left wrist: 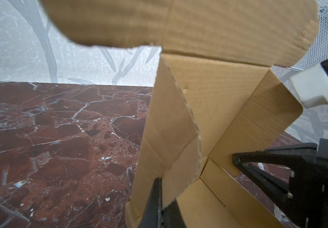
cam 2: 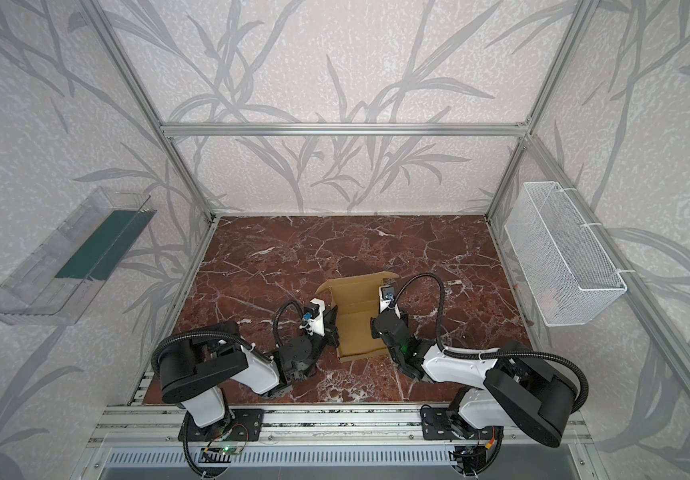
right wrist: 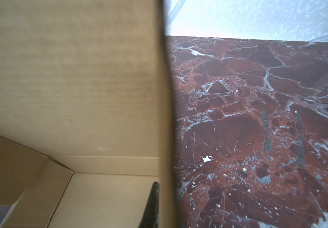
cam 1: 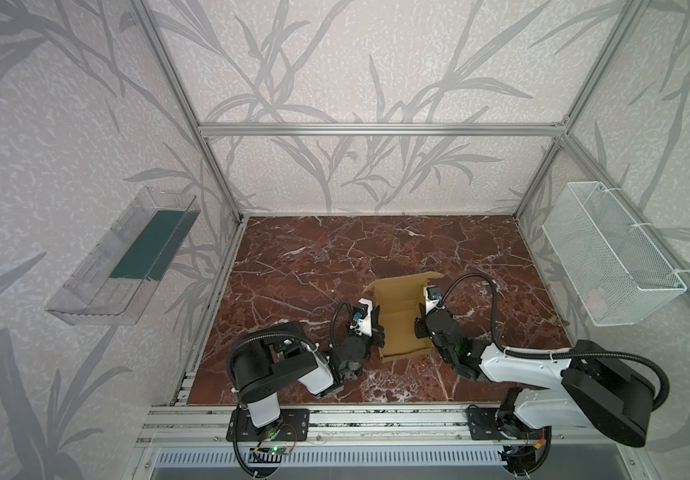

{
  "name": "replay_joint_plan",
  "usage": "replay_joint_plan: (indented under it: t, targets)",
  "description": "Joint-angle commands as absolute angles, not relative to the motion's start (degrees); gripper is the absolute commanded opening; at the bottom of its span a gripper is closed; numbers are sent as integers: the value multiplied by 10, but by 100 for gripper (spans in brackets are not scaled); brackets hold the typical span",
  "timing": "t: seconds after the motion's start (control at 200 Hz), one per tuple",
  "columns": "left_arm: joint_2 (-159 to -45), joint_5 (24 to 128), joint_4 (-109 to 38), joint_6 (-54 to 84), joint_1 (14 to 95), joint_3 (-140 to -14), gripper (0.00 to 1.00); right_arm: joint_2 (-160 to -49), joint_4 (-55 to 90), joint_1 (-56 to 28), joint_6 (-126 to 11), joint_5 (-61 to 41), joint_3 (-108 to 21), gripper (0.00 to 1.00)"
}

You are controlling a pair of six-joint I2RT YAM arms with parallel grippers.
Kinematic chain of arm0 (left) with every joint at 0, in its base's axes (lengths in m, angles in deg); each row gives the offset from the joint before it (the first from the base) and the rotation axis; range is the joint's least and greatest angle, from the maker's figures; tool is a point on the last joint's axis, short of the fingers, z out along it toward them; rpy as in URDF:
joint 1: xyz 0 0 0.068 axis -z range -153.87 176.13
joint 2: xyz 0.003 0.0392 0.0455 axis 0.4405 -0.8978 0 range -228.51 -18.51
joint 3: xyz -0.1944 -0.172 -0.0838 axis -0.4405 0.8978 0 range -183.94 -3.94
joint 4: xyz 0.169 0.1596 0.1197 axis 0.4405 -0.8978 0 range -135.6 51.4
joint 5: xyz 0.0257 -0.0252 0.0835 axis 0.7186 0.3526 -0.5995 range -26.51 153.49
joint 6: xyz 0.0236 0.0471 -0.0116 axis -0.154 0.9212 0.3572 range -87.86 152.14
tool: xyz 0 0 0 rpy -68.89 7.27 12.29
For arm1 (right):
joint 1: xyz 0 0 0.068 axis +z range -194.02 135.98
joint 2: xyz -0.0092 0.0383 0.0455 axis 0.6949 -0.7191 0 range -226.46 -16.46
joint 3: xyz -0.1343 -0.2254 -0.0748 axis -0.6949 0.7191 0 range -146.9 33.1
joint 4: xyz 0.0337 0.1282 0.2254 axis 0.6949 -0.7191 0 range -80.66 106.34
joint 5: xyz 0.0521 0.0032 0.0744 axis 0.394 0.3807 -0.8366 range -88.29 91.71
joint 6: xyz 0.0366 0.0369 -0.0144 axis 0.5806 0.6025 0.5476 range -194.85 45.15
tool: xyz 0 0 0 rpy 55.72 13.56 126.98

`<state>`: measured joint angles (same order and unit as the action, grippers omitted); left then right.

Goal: Assemble paper box
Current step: Fold the lid at the center of the table.

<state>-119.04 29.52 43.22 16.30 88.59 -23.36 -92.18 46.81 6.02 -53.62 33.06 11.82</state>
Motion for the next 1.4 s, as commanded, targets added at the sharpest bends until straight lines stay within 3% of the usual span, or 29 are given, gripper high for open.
replay_joint_plan:
  t: [0.0,0.665,0.935,1.395]
  targets:
    - [-1205,344,426,119,897,-246,0,-928,451,81,-515,300,110,0]
    - [-1247,313,427,86,933,-248,0,-949,472,123,-503,334,128,0]
    - [-1244,270,427,164,929,-287,0,-965,469,117,-557,311,87,0]
    - [-1234,395,426,197,826,-346,0,-971,436,44,-596,223,9,0]
